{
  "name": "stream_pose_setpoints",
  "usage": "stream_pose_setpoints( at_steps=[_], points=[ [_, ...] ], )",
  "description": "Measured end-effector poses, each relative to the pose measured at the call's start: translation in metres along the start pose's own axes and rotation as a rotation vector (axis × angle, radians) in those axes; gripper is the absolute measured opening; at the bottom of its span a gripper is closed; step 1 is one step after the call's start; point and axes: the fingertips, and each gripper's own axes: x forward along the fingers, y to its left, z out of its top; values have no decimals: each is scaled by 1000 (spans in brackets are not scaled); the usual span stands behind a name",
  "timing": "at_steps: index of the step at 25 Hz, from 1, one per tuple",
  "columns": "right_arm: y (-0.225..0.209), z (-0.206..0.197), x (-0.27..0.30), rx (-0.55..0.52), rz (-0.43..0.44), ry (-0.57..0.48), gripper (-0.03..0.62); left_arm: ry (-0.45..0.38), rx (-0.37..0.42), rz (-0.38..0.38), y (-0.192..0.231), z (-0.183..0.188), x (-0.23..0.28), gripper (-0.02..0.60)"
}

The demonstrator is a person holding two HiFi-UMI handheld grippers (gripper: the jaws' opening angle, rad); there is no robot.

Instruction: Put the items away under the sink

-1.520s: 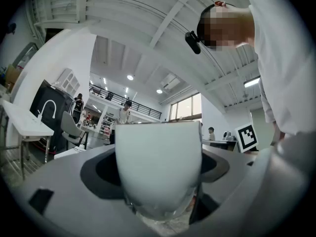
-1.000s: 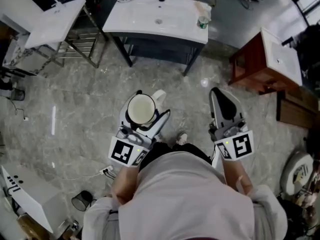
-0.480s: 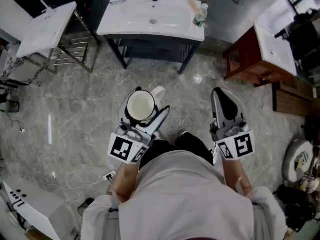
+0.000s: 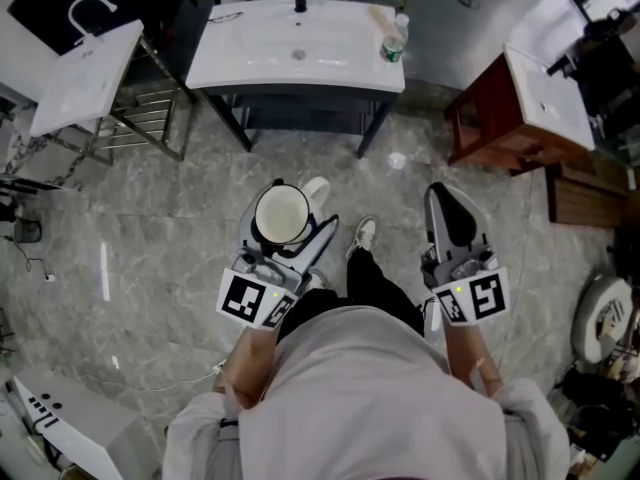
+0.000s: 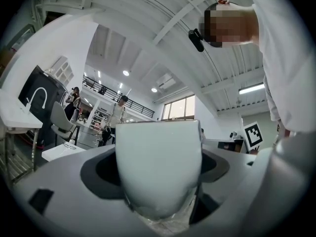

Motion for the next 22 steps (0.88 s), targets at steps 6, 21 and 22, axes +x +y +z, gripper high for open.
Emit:
stream_pose_setpoints(
  at_steps=[6,21,22],
  points=[
    [-39,2,42,-11,34,-11,43,-7,17,52,21,4,35,402],
    [-164,-29,146,52,125,-2,43,7,45,165,66,-3,166,402],
    [-171,-30,152,60,137,-5,43,7,53,172,67,-3,174,402]
  ],
)
